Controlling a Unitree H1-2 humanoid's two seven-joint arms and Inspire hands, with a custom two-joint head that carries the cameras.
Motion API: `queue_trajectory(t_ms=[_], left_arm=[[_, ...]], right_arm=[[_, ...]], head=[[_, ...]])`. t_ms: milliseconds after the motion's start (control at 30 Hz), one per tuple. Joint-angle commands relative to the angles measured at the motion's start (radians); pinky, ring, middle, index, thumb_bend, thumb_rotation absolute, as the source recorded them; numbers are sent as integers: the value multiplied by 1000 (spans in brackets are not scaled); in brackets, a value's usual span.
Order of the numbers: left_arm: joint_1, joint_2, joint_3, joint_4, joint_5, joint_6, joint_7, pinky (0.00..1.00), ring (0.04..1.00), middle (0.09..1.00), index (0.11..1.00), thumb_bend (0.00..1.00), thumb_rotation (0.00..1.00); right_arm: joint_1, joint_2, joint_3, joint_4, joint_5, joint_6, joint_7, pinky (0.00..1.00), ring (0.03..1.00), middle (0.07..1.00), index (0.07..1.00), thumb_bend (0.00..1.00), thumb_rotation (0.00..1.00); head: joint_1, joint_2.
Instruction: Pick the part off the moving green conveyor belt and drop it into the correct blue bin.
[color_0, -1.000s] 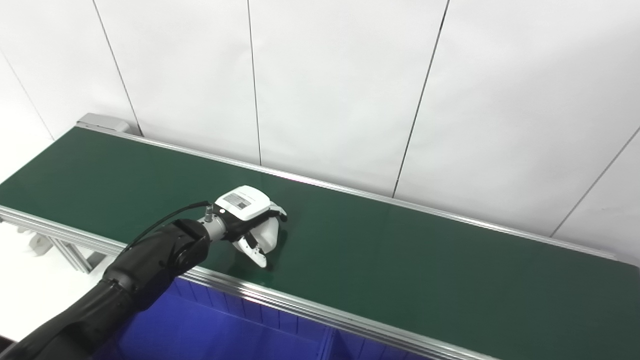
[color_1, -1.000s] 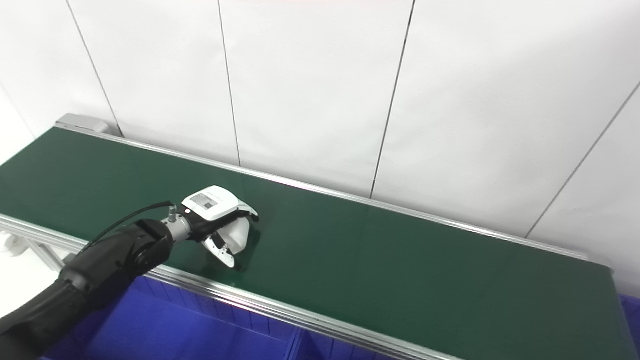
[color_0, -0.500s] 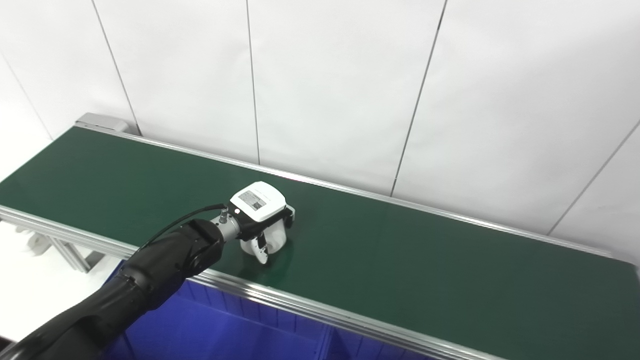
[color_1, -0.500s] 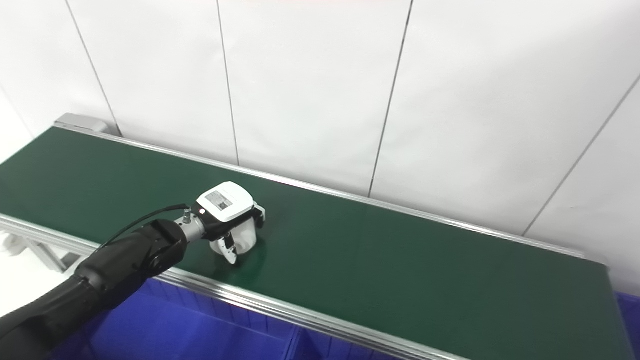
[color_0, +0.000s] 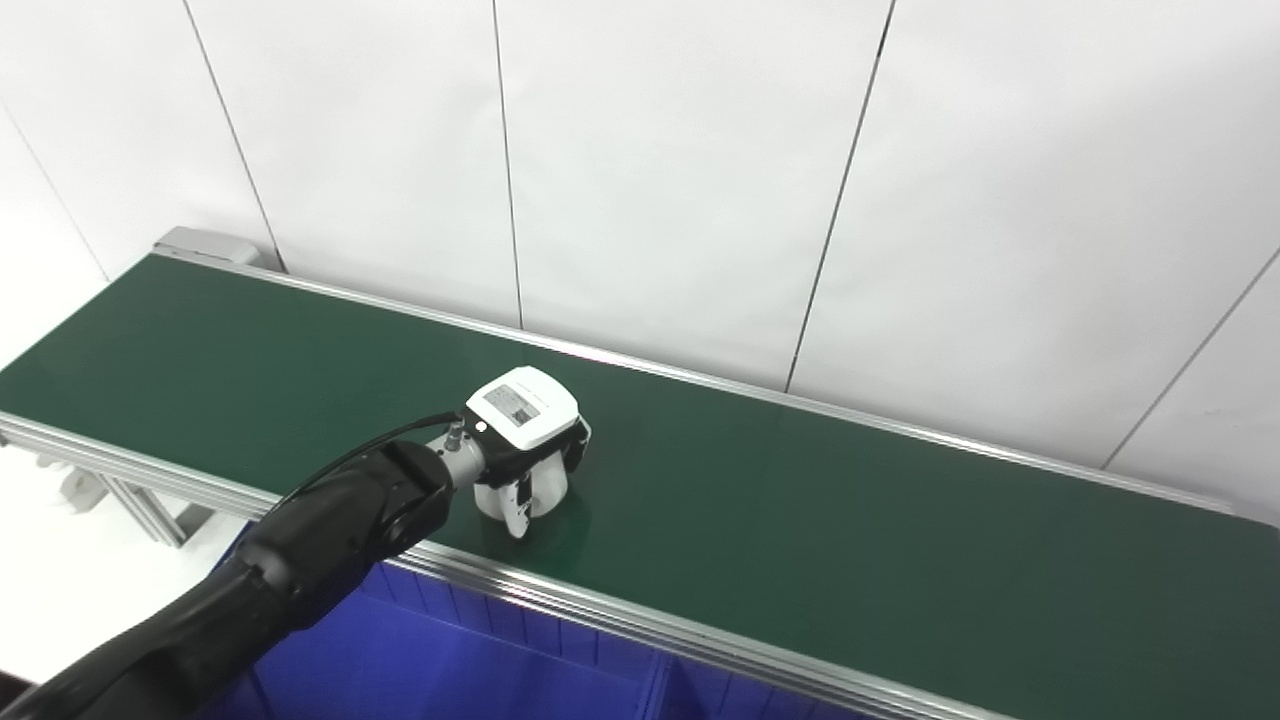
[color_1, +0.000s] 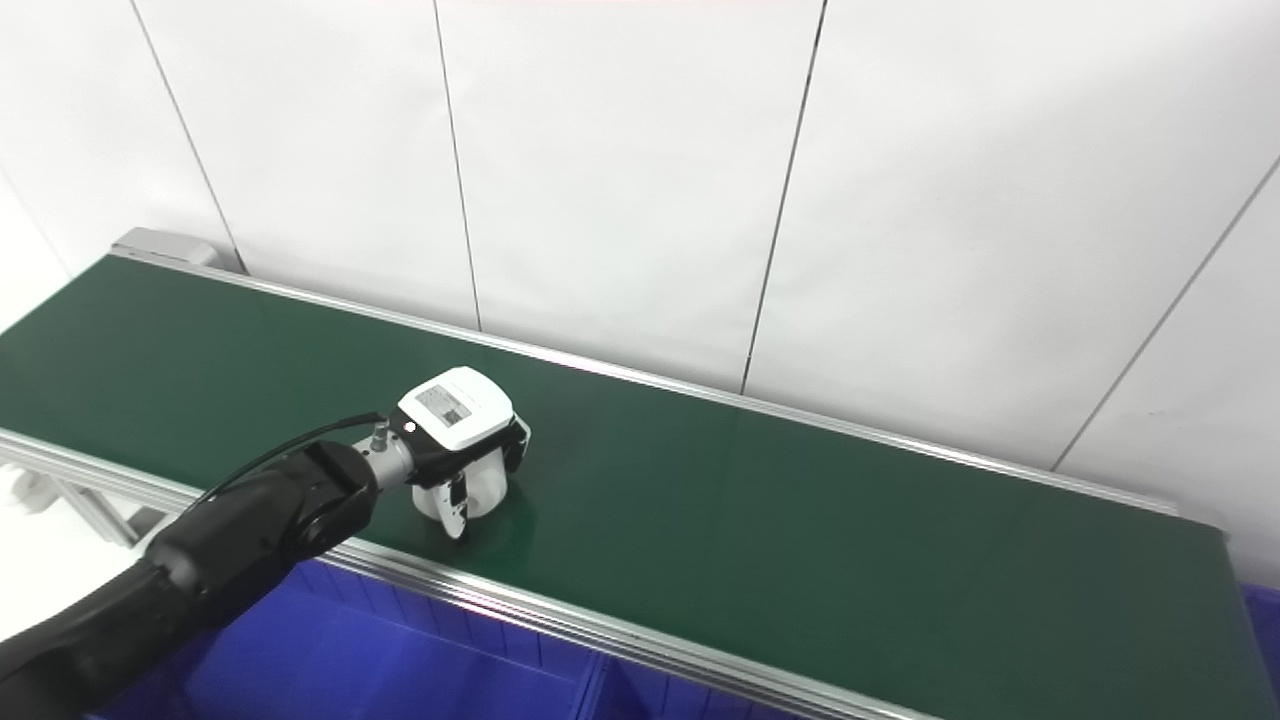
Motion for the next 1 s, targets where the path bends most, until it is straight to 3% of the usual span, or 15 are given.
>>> queue_trajectory(t_ms=[0,33,67,167,267,400,467,533,633,800,967], left_arm=[[-21,40,37,-96,-21,16,-19,340,283,472,485,527,0],[-15,43,45,-122,-23,14,-28,321,270,472,485,527,0],[-8,47,55,-162,-28,16,-48,319,268,472,485,527,0],[26,55,93,-288,-51,26,-107,328,265,472,485,527,0],[81,52,131,-397,-70,46,-162,358,286,472,485,527,0],[171,35,171,-502,-83,68,-200,404,348,425,513,521,0],[230,21,191,-539,-84,78,-198,413,341,464,491,525,0],[288,9,205,-570,-70,88,-198,444,376,427,512,521,0],[358,-9,223,-597,-57,103,-195,485,430,463,504,524,0],[435,-31,248,-581,-36,92,-166,523,465,475,497,525,0],[495,-36,257,-524,-31,74,-126,488,425,446,511,522,0]], right_arm=[[6,-10,2,-59,5,-18,0,1000,977,1000,990,784,1000],[8,-13,3,-70,3,-9,0,1000,980,1000,995,779,1000],[9,-16,4,-86,16,7,3,1000,981,1000,995,778,1000],[8,-19,4,-124,60,41,6,1000,980,995,983,786,1000],[8,-27,3,-155,67,73,2,997,955,983,970,800,1000],[5,-43,-1,-183,99,109,10,972,930,961,944,829,1000],[4,-47,-4,-192,97,119,4,959,924,954,934,829,992],[3,-52,-10,-194,92,122,-3,928,906,938,914,823,984],[1,-55,-16,-196,94,126,-7,907,893,928,898,809,968],[7,-64,-18,-213,89,140,-7,887,889,922,890,803,956],[12,-63,-13,-220,85,142,-7,895,882,922,889,810,931]], head=[[11,27],[11,27],[28,72],[49,133],[58,162],[55,167],[52,166],[47,164],[43,165],[27,176],[18,182]])
